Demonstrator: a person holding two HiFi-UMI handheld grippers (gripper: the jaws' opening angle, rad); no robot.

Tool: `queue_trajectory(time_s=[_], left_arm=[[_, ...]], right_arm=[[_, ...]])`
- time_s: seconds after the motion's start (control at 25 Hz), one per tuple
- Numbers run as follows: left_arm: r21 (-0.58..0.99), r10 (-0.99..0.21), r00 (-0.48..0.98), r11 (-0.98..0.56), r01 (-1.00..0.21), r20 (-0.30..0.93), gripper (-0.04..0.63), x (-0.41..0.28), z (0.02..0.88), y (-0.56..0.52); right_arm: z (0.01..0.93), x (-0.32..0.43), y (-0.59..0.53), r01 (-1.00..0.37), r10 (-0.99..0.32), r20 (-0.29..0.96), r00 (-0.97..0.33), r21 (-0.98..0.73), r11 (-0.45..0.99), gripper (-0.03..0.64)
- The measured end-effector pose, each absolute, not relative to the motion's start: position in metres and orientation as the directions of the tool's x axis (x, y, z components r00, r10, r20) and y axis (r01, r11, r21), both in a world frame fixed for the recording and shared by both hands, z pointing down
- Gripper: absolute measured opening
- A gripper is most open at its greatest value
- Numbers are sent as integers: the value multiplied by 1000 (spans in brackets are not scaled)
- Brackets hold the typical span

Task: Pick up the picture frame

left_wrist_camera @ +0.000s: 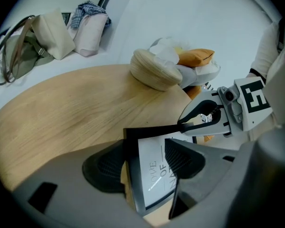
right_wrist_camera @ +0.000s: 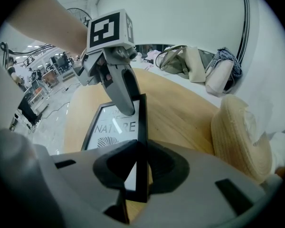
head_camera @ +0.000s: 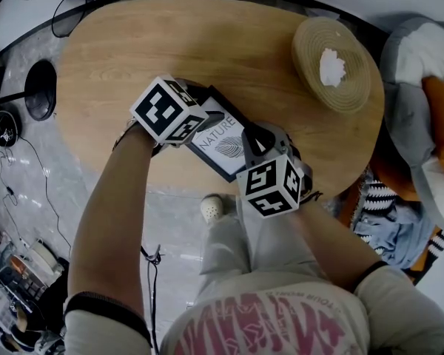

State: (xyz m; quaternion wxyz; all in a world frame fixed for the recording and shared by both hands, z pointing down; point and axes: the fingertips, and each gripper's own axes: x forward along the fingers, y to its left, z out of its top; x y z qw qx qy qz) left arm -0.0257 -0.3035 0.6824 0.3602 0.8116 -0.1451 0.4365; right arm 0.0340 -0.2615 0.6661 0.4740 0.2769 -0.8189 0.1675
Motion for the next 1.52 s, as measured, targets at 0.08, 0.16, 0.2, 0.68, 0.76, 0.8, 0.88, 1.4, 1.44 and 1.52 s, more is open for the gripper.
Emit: queue_trajectory(time_s=[0.08, 0.16, 0.2, 0.68, 0.76, 0.8, 0.88, 1.4, 1.44, 1.52], left_arm=[[448, 58, 576, -692, -565, 815, 226, -28, 682, -307], [441, 45, 576, -693, -570, 816, 197, -28, 681, -309], [439, 44, 575, -694, -571, 817, 193, -28, 681, -308], [487, 8, 610, -610, -624, 792, 124, -35, 662, -296], [501, -7, 625, -590, -632, 780, 113, -35, 655, -294], [508, -15, 632, -581, -636, 775, 107, -36, 651, -292], [518, -25, 642, -567, -641, 767, 100, -36, 644, -289], [495, -81, 627, -538, -682, 775, 80, -50, 608, -268], [493, -84, 625, -537, -684, 777, 80, -52, 605, -267], [487, -93, 623, -539, -687, 777, 78, -56, 600, -266]], right_arm=[[667, 35, -261, -613, -294, 870, -395, -11, 790, 72], [669, 37, -261, -614, -293, 873, -391, -10, 789, 72], [669, 37, -261, -615, -292, 874, -388, -9, 789, 72], [667, 39, -250, -603, -290, 890, -351, 22, 798, 72], [665, 40, -248, -597, -291, 893, -343, 32, 802, 74], [663, 41, -247, -596, -292, 894, -340, 36, 802, 74], [659, 41, -245, -596, -294, 895, -336, 40, 802, 75], [637, 29, -237, -594, -348, 880, -325, 96, 798, 81], [636, 28, -237, -595, -353, 878, -323, 102, 798, 81], [631, 24, -237, -598, -366, 872, -326, 109, 794, 83]])
